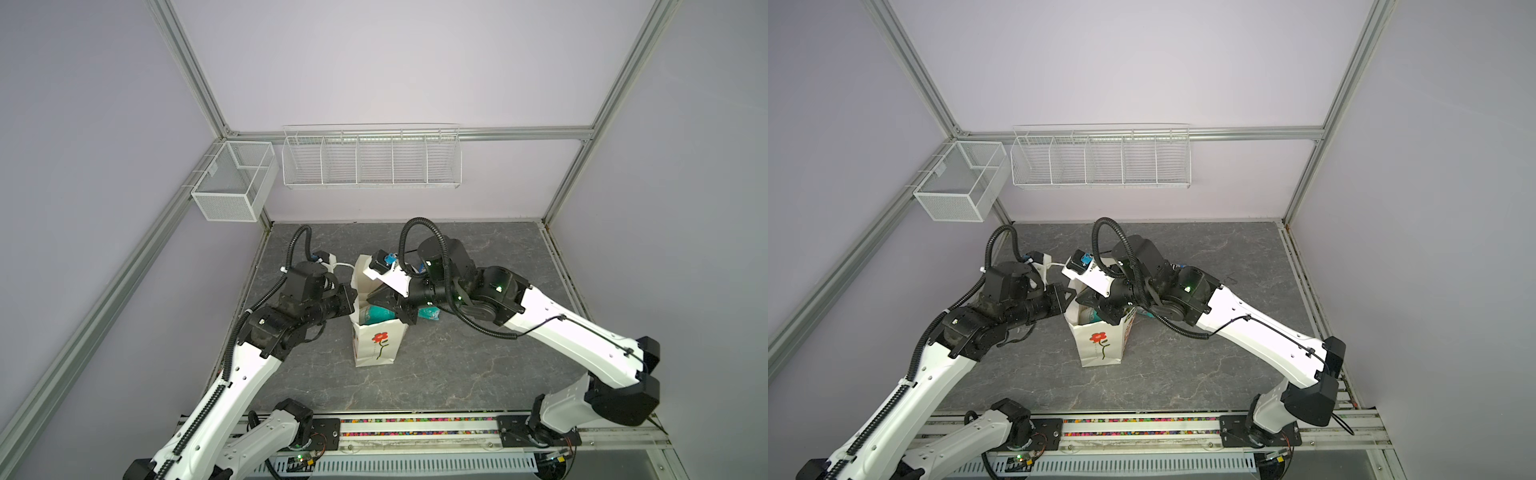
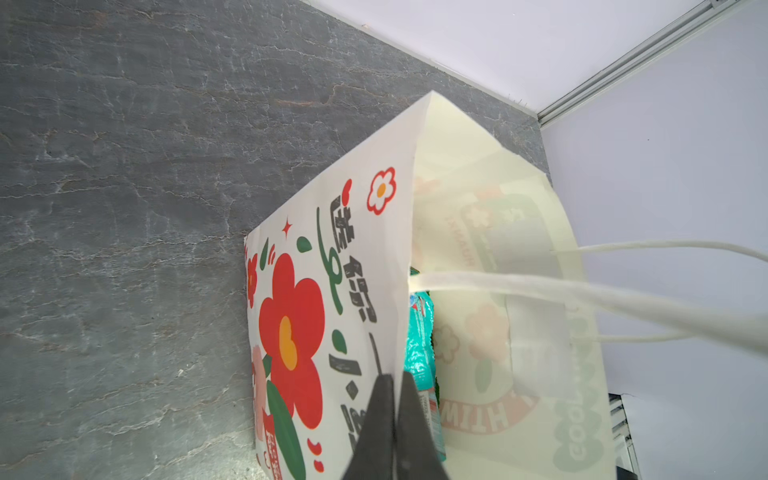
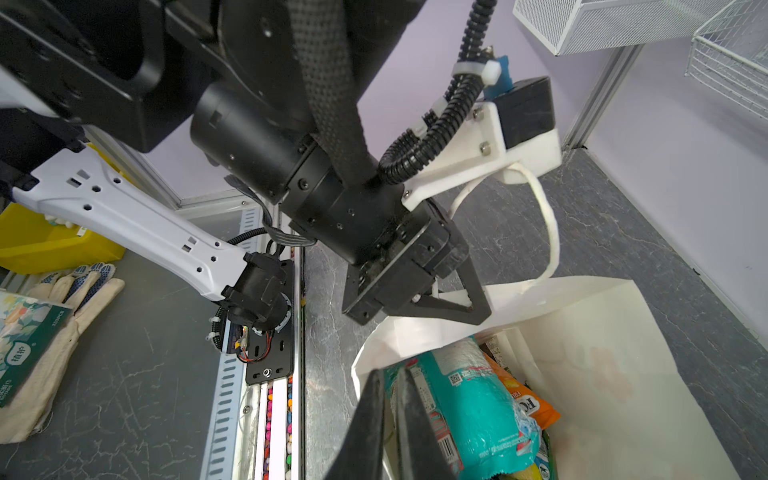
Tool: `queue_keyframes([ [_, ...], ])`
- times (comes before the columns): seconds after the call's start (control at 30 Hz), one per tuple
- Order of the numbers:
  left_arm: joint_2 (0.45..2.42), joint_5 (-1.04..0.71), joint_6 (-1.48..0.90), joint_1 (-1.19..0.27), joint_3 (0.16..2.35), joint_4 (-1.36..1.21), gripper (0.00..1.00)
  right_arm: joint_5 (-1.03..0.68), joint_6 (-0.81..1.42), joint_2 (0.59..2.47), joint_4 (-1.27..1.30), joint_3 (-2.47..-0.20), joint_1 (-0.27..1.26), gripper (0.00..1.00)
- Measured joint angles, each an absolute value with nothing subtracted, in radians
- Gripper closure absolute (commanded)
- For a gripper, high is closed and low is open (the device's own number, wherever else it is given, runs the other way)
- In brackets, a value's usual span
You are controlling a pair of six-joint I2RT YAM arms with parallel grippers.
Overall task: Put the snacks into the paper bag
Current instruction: 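Lower the teal packet into the paper bag and open the right gripper, then withdraw the open right gripper from the bag toward the remaining packets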
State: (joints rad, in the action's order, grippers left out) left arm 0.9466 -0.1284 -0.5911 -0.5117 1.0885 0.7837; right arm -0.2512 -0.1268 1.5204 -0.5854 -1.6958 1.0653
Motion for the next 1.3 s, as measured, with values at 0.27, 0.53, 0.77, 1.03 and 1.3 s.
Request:
queue_keyframes([
  [0.27, 0.946, -0.128, -0.591, -0.512, 1.089, 0.783, 1.00, -0.250, -0.117, 1.501, -0.572, -1.674, 1.069, 0.70],
  [0.53, 0.947, -0.128, -0.591, -0.512, 1.089, 0.783, 1.00, -0.231, -0.102, 1.459, -0.559, -1.642, 1.069, 0.53],
  [0.77, 0.947, -0.128, -0.591, -0.512, 1.089, 0.783, 1.00, -0.205, -0.101, 1.414, -0.540, -1.618, 1.069, 0.48],
  [1.03, 0.947, -0.124, -0.591, -0.512, 1.089, 0.783, 1.00, -0.169, -0.097, 1.395, -0.533, -1.597, 1.069, 0.46],
  [1.3, 0.947, -0.120, -0.591, -0.512, 1.089, 0.783, 1.00, -0.122, -0.089, 1.363, -0.533, -1.571, 1.069, 0.41],
])
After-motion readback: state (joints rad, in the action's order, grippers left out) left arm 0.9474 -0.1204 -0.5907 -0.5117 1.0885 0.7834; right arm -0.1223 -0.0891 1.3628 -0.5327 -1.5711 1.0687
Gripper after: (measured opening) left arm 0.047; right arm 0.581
